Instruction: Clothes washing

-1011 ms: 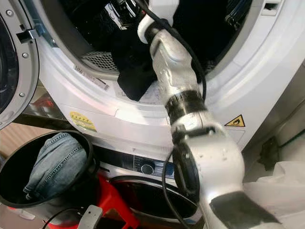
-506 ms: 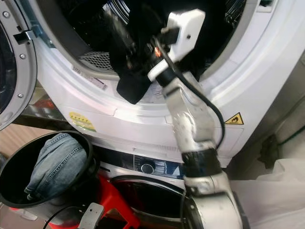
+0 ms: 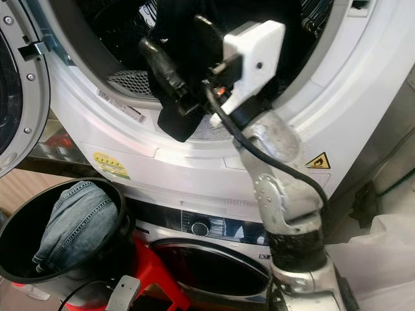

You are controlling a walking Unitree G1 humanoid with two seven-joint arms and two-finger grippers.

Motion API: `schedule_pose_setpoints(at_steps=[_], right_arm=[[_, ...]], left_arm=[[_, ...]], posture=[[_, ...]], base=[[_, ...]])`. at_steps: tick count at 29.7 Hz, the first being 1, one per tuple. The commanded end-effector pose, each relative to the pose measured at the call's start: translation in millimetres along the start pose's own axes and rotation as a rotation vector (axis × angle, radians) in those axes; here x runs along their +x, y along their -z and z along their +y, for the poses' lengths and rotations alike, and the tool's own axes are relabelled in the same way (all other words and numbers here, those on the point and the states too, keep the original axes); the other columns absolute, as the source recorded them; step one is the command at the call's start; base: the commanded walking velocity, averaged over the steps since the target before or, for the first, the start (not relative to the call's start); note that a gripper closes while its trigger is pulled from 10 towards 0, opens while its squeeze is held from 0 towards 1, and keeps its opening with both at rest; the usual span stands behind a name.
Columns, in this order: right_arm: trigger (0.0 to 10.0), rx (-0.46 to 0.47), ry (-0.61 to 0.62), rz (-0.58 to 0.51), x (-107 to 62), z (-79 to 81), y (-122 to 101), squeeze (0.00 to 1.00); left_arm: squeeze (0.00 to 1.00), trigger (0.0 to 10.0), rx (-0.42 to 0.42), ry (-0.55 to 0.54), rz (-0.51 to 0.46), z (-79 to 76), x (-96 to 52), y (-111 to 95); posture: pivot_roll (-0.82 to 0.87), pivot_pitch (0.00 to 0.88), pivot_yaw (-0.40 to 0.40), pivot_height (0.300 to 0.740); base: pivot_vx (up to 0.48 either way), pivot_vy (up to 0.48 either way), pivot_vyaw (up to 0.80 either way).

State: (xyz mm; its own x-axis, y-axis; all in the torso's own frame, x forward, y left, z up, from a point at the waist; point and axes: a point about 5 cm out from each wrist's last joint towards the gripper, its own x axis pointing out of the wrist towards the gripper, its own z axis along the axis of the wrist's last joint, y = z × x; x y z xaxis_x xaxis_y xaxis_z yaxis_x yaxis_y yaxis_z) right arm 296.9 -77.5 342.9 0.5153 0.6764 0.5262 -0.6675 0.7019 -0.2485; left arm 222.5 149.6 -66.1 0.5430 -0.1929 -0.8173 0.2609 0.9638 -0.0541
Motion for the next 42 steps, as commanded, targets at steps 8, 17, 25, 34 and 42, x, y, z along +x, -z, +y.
schedule_pose_setpoints(at_steps=[8, 17, 25, 34, 42], right_arm=[[10.0, -0.124, 0.113, 0.161, -19.0, -6.9, 12, 0.0], [10.0, -0.302, 0.234, 0.361, -6.1, -4.4, 31, 0.0], [10.0, -0.394, 0.26, 0.437, 32.2, 2.9, 37, 0.0], [10.0, -0.461, 0.276, 0.454, 83.6, -0.4, 46, 0.0], [10.0, -0.485, 0.288, 0.478, 114.8, -5.5, 52, 0.0]], left_arm=[[0.0, 10.0, -0.011, -0.01, 0.018, 3.0, -1.1, 6], [0.0, 10.0, -0.006, -0.015, 0.017, 3.9, -1.3, 6], [0.0, 10.0, 0.003, -0.017, 0.016, 3.9, -1.2, 6], [0.0, 10.0, 0.001, -0.025, 0.015, 5.0, -1.5, 7], [0.0, 10.0, 0.003, -0.027, 0.017, 6.0, -1.9, 8]], posture=[[-0.22, 0.096, 0.117, 0.74], [-0.22, 0.095, 0.117, 0.74], [-0.22, 0.085, 0.112, 0.74], [-0.2, 0.083, 0.104, 0.74], [-0.17, 0.074, 0.096, 0.74]], base=[[0.0, 0.0, 0.0], [0.0, 0.0, 0.0], [0.0, 0.0, 0.0], [0.0, 0.0, 0.0], [0.0, 0.0, 0.0]])
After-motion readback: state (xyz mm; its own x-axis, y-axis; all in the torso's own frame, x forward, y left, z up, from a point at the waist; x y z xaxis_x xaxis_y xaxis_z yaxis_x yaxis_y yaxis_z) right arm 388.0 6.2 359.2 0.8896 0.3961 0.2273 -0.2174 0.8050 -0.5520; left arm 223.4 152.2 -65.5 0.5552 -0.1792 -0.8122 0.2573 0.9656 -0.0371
